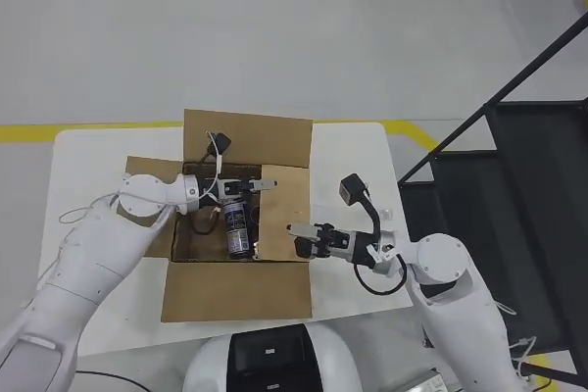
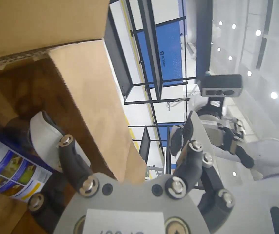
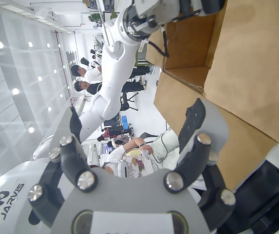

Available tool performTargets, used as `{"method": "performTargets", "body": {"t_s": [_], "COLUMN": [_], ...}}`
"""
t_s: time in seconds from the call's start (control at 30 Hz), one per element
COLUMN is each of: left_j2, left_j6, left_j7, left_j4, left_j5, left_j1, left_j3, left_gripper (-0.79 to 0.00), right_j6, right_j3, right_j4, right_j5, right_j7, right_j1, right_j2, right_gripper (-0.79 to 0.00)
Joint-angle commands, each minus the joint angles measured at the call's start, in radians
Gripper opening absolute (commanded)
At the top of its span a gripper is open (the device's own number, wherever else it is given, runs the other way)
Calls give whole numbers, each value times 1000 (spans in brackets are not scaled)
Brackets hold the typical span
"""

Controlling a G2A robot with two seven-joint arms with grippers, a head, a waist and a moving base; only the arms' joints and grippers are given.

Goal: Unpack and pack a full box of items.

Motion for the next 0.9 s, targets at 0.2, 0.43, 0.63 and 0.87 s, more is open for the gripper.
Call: {"method": "performTargets", "body": {"t_s": [0.2,0.43,0.63,0.87], "left_j2": [-81,-124,-153,-211], "left_j6": [-89,-211,-226,-224], "left_j7": [10,-68,-125,-174], "left_j4": [127,151,117,153], "left_j5": [-108,-244,-301,-365], "left_j1": [-60,-88,-92,-125], "left_j3": [72,70,86,135], "left_gripper": [0,0,0,0], "right_j6": [6,3,-20,-43], "right_j3": [-6,-47,-51,-15], "right_j4": [-9,-23,-52,-135], "right_j5": [-6,-16,21,23], "right_j7": [30,74,44,42], "right_j1": [-19,-12,-15,-74], "right_j2": [13,22,26,40], "right_gripper": [0,0,0,0]}}
